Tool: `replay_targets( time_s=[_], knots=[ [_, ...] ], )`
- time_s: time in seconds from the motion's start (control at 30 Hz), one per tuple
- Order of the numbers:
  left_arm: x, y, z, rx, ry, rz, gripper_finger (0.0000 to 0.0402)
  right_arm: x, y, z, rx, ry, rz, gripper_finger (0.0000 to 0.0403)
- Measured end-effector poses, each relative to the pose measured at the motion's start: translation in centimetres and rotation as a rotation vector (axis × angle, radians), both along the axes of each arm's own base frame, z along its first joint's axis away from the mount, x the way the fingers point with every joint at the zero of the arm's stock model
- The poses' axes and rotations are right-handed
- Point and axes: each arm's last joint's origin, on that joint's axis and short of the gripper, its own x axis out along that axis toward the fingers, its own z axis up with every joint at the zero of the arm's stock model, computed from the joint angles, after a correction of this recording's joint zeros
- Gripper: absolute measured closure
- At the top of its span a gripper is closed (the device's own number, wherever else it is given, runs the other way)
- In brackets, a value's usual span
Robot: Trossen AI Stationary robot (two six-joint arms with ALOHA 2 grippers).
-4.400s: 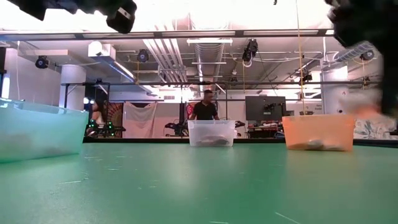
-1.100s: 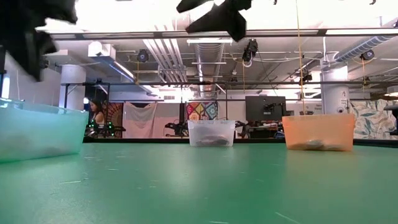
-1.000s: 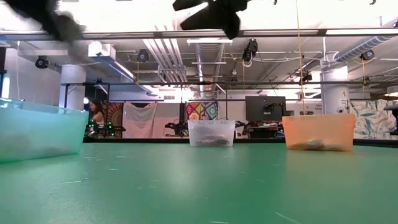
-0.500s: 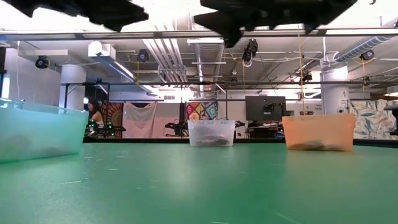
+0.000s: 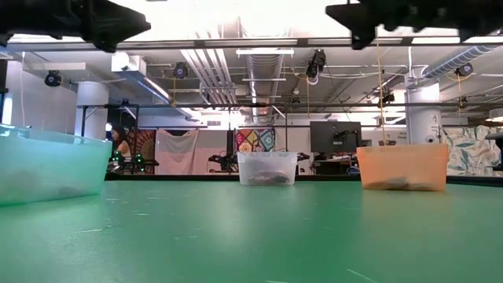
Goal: Sort candy by brand, put in halloween buckets
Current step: Return to Home Position
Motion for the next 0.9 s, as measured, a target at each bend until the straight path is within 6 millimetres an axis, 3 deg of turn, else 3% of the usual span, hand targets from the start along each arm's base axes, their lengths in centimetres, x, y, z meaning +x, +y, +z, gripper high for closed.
replay_targets(
  time_s=[0.3, 0.53, 0.77, 0.9],
  knots=[
    [-2.1, 0.7, -1.7, -0.006, -0.015, 0.104, 0.0263, -5.6, -0.7, -2.4, -0.013, -0.089, -0.049, 0.0193],
    [-3.7, 0.9, -4.6, -0.032, -0.085, 0.103, 0.0263, -10.2, -1.0, -4.5, -0.012, -0.276, -0.053, 0.0193],
    [-3.4, 0.9, -7.1, -0.059, -0.031, 0.113, 0.0263, -12.3, -1.2, -5.8, -0.066, -0.289, -0.046, 0.0193],
    [-3.2, 0.8, -7.4, -0.107, -0.005, 0.072, 0.0263, -12.3, -0.9, -5.7, -0.137, -0.312, 0.033, 0.0193]
  ],
)
